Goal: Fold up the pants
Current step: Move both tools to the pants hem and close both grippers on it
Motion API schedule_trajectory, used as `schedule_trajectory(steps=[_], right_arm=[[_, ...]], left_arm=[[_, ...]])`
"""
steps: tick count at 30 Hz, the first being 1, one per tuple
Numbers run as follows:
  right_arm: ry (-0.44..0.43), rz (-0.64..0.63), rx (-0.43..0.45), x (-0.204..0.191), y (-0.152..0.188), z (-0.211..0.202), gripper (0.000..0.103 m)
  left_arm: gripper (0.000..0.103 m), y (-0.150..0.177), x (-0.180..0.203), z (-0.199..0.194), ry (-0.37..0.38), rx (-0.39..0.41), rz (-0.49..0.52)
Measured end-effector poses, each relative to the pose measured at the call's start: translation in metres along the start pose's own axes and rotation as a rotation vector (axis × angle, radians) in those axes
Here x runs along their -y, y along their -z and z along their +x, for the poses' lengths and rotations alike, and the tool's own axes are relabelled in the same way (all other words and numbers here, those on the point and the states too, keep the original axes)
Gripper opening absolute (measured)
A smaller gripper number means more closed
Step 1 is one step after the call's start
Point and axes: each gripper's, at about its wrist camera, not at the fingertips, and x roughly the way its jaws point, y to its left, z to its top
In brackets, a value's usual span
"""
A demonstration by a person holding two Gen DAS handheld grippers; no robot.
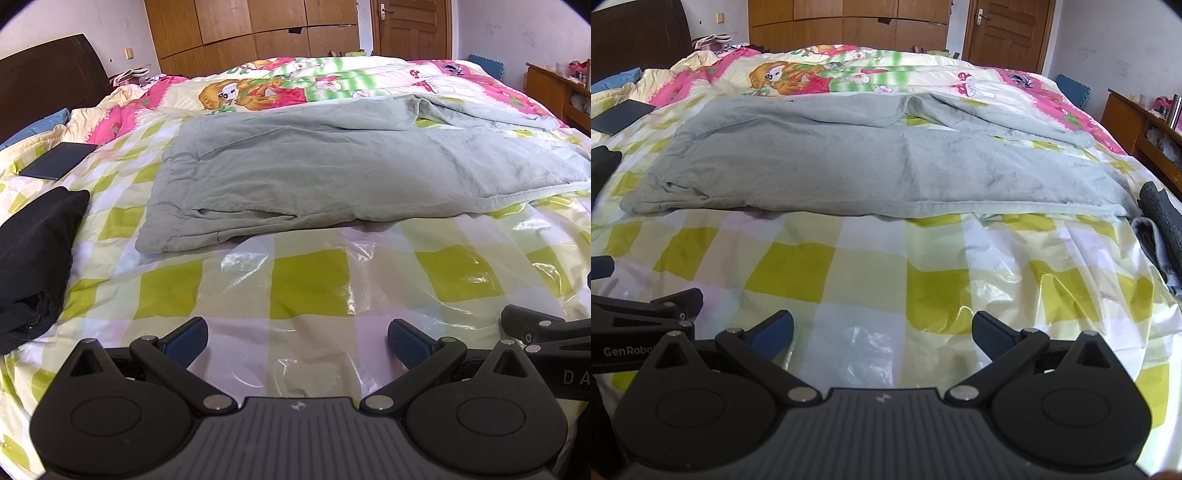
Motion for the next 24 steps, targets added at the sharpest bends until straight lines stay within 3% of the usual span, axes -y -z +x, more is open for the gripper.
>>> schedule_trajectory(steps=[8, 13, 17, 21, 24], right_arm=[[-0.025, -0.051, 0.015, -0.013, -0.015, 0.006, 0.102], [-0.08, -0.175, 0.05, -0.037, -0.041, 0.02, 0.102], [-0.147, -0.273, 0.071, -0.059, -0.063, 0.037, 0.101], [-0.236, -0.381, 0.063, -0.083, -0.085, 0.061, 0.1], [-0.268, -0.454, 0.054, -0.098, -0.098, 0.08, 0.091]], left_arm=[[0.103, -0.011, -0.013, 0.005, -0.009, 0.021, 0.021], [0.103, -0.029, -0.045, 0.013, -0.062, 0.067, 0.056], [0.103, -0.038, -0.076, 0.032, -0.112, 0.06, 0.109], [0.103, -0.046, -0.095, 0.051, -0.056, 0.064, 0.157], [0.098, -0.048, -0.098, 0.065, -0.04, 0.053, 0.225]])
